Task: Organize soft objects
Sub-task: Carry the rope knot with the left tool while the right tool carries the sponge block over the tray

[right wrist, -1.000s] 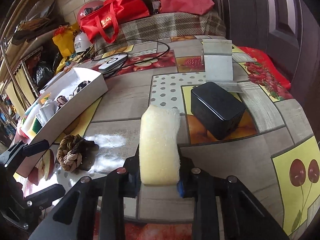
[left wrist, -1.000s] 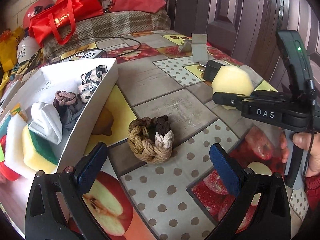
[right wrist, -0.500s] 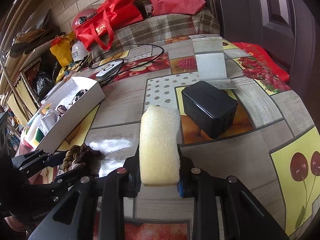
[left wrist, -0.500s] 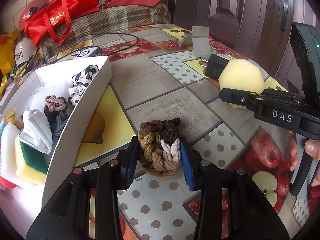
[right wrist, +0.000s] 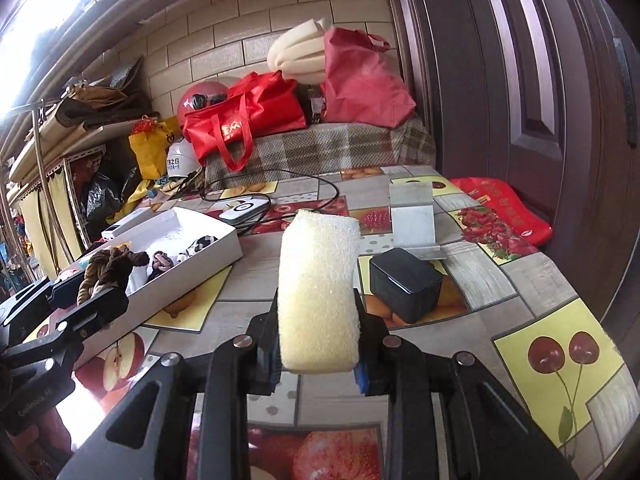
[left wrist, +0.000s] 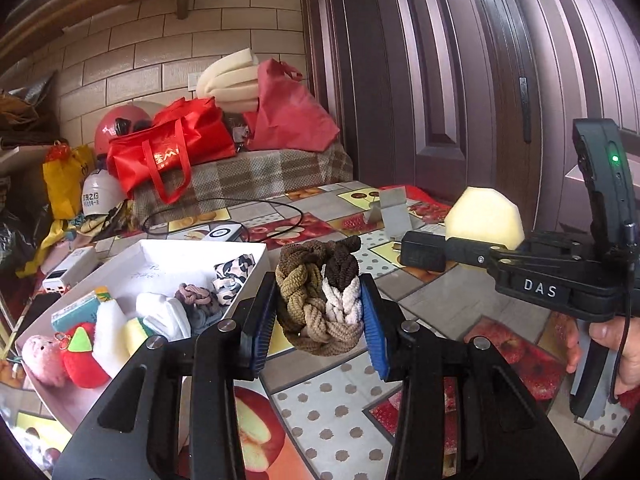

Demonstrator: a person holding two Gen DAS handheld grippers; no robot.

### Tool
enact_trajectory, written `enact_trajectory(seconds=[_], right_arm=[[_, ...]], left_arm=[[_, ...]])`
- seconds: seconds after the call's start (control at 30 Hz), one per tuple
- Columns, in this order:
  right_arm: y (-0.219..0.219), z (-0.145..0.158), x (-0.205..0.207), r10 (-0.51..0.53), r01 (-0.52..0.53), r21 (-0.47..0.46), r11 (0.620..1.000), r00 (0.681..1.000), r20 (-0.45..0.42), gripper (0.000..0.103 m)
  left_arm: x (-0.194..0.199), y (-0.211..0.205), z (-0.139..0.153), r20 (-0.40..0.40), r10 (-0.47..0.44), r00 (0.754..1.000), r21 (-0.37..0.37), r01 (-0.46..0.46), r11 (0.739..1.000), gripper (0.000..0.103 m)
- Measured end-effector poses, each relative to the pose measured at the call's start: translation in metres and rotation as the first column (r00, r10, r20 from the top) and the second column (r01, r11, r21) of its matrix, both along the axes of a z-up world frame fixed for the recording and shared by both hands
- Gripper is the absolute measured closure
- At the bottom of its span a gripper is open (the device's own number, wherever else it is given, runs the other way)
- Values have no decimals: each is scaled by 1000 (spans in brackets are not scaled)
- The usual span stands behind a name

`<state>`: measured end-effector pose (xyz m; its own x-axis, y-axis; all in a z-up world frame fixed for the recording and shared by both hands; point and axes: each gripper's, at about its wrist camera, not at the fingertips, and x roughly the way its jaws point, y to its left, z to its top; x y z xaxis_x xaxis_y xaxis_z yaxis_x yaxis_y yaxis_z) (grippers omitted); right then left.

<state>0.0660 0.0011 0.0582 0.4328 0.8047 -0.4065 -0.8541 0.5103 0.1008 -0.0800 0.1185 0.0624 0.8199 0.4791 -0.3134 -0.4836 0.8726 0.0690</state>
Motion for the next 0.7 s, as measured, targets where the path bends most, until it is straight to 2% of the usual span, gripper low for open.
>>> enact_trajectory(seconds=[0.2,0.7], right_arm=[[3,4,-33,54,-53,-11,999,994,94,76],[40,-1,-73,164,-160,-50,986,982,90,76]], left_arm=[[-14,12,1,24,46,999,-48,-45,998,64],[-40,16,-1,37,77,996,-44,-75,996,64]])
